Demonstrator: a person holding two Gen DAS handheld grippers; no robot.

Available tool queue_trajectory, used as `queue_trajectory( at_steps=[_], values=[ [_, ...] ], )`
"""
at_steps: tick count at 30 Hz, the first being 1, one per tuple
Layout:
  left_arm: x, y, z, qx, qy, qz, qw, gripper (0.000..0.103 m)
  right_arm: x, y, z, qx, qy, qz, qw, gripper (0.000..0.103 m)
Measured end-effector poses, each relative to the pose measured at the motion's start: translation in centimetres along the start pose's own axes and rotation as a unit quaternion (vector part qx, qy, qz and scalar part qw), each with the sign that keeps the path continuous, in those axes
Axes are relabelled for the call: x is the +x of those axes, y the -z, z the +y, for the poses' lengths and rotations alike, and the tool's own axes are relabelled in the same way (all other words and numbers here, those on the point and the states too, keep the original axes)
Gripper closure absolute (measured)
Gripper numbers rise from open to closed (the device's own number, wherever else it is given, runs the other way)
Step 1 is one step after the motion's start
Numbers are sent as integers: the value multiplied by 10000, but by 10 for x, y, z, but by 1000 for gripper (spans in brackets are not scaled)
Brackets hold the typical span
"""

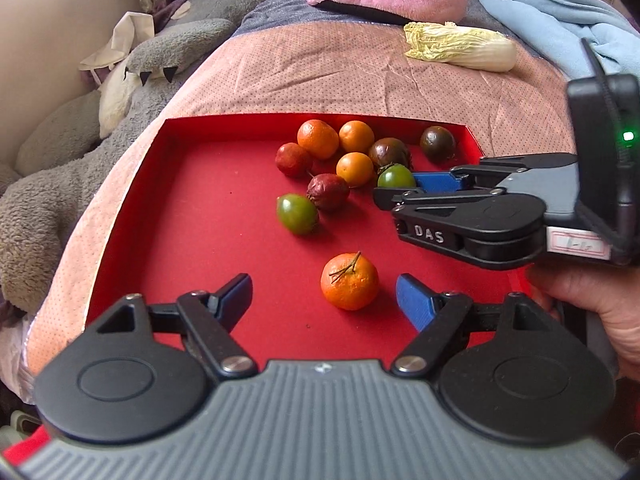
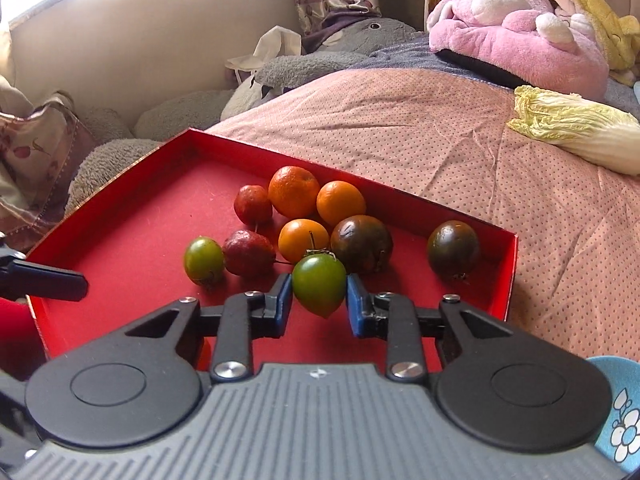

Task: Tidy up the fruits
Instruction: 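Close the right gripper on a green tomato in the tray, then carry the green tomato to the blue plate and open the right gripper while the left gripper grasps the mandarin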

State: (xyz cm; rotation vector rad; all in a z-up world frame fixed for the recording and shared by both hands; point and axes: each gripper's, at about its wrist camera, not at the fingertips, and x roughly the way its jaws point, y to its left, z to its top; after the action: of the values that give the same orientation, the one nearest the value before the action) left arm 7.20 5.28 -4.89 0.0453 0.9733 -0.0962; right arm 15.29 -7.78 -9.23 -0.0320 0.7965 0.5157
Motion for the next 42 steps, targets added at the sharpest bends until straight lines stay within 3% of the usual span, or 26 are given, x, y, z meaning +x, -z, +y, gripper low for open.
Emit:
queue_trajectory(
  at_steps=[3, 8, 12, 16, 30, 42],
  values=[
    [11, -2, -6, 104, -58, 145, 9998, 22, -22, 3, -5, 206, -142, -165, 9996, 69],
    [31, -5, -16, 303, -224, 405, 9985, 42, -54, 10, -13, 441, -290, -334, 9980, 69],
    [41, -7, -18, 273, -244, 546, 9978, 47, -73, 18, -18, 549, -347, -397, 9971, 69],
    [43, -9, -22, 308, -225, 537, 9978, 62, -86, 27, -24, 603, -313, -408, 9969, 69],
    [38, -16, -37, 257, -371, 302, 9985, 63, -122, 67, -35, 751, -159, -300, 9966, 69],
    [30, -17, -49, 277, -379, 45, 9989, 63, -152, 77, -46, 806, 95, -404, 9959, 69]
  ],
)
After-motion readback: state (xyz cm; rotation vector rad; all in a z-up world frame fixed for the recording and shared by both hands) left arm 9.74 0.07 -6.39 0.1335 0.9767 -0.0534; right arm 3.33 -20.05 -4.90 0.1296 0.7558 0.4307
